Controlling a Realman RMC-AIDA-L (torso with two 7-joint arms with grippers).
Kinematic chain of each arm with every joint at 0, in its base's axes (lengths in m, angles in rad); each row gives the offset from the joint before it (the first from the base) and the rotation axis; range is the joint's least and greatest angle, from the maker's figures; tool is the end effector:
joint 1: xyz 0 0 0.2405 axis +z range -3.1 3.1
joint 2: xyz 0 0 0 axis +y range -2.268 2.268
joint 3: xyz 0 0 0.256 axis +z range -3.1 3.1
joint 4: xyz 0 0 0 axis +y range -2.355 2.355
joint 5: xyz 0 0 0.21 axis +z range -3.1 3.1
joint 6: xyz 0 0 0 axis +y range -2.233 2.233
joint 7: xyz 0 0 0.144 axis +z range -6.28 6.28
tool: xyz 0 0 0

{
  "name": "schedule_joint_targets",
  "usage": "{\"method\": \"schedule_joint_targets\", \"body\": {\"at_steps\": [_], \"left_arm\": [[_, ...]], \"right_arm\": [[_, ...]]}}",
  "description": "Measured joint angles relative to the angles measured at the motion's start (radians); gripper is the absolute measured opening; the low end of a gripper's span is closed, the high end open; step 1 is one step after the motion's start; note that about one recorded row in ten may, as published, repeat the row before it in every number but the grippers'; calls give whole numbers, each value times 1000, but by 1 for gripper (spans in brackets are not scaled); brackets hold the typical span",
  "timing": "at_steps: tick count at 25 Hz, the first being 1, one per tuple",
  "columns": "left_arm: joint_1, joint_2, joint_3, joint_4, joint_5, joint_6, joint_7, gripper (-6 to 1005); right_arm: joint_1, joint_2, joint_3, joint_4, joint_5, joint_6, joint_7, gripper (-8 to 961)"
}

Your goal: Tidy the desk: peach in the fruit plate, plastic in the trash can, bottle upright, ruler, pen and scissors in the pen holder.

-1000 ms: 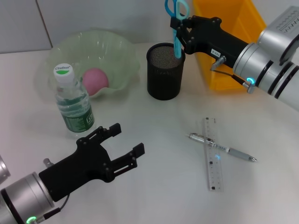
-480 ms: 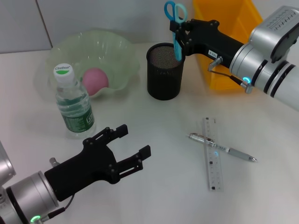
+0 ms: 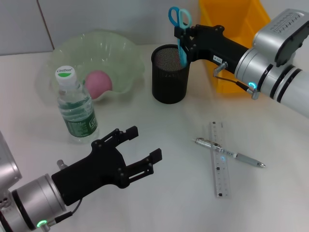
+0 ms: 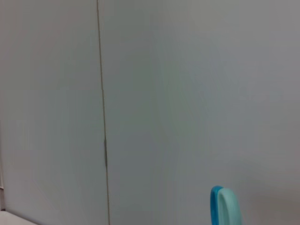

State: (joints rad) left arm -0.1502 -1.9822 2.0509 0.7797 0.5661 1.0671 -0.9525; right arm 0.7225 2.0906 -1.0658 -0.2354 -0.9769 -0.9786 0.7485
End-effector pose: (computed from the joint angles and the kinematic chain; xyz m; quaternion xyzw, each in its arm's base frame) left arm -0.2394 0.2488 -0.0817 -0.8892 -0.2193 -0.3610 0.1758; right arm 0.2235 0.4157 -0.0386 -0.8442 0.1851 0.3182 0.3896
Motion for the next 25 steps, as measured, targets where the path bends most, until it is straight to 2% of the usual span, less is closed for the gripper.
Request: {"method": "schedule_joint_targets", "body": {"at_steps": [10, 15, 17, 22, 23, 25], "left_arm": [[-2, -2, -4, -1, 0, 7, 0, 838], [-2, -1, -9, 0, 0, 10, -1, 837], [-4, 1, -9, 0, 0, 12, -2, 837], [-8, 4, -11, -3, 0, 19, -7, 837], [-9, 4, -12, -6, 0, 21, -9, 837], [-10, 4, -14, -8, 0, 22, -11, 837]], "right_arm": [[-1, -1, -3, 3, -8, 3, 7, 102], [-11, -3, -3, 1, -8, -2, 11, 313], [-23, -5, -3, -6, -5, -19, 23, 363], [-89, -12, -4, -79, -12, -73, 148, 488], [-131, -17, -11, -137, -50, -84, 245, 513], [-157, -21, -11, -174, -83, -99, 297, 603]]}}
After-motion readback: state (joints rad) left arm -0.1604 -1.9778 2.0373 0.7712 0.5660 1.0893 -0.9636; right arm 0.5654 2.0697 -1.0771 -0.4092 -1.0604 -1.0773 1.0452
